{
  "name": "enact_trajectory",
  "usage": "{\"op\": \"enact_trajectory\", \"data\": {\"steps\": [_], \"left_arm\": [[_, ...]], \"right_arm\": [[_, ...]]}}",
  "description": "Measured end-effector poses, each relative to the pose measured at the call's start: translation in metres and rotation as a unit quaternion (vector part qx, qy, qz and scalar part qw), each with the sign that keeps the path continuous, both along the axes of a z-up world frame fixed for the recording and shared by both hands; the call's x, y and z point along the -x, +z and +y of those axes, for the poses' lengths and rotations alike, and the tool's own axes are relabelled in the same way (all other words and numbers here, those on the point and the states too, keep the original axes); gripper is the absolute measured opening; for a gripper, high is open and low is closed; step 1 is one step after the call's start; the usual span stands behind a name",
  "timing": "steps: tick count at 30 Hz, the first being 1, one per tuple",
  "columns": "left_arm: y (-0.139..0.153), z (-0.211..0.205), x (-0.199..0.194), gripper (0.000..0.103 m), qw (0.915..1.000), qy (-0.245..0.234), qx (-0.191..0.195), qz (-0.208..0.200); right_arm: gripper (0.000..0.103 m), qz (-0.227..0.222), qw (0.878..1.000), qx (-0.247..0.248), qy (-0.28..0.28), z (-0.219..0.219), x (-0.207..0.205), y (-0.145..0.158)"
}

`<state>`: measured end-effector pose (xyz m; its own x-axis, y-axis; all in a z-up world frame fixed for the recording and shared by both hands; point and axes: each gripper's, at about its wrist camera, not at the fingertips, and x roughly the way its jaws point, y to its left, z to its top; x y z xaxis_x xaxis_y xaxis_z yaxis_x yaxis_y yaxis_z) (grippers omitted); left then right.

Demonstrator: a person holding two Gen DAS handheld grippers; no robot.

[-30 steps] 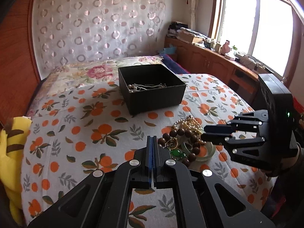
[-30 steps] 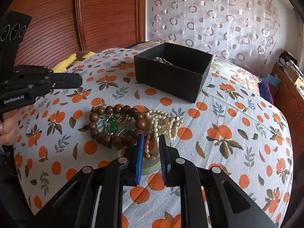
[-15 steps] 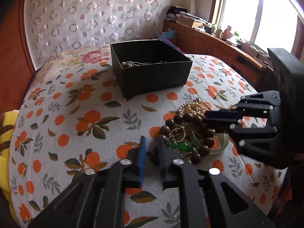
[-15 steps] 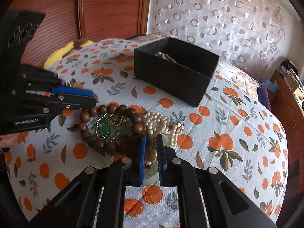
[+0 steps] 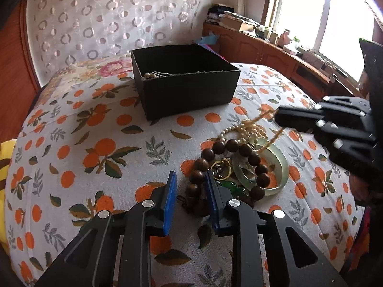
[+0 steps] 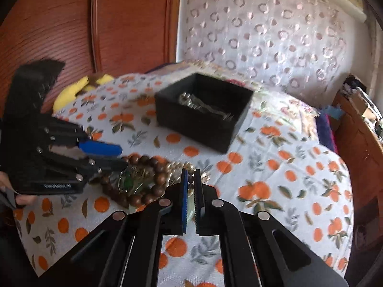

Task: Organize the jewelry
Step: 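Grasp the brown wooden bead bracelet with the left tool while the right tool grasps the gold chain, then carry the bead bracelet and gold chain into the black box while opening both tools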

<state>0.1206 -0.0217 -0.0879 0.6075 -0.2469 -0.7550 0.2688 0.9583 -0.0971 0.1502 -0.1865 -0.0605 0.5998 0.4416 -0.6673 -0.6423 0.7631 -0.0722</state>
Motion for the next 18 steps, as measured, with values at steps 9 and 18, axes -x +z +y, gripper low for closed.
{"op": "enact_trajectory", "data": {"steps": [9,18], "left_arm": [[0.007,0.002,0.002,0.012,0.9999,0.002,0.012,-0.011],[0.062,0.007,0.009,0.012,0.9969,0.010,0.027,-0.074]], "right_arm": [[0.005,-0.019,1.000,-0.016,-0.013,-0.014,-0.002,0.020],[0.005,-0.057,0.998,-0.036,-0.014,-0.019,0.000,0.061]]}}
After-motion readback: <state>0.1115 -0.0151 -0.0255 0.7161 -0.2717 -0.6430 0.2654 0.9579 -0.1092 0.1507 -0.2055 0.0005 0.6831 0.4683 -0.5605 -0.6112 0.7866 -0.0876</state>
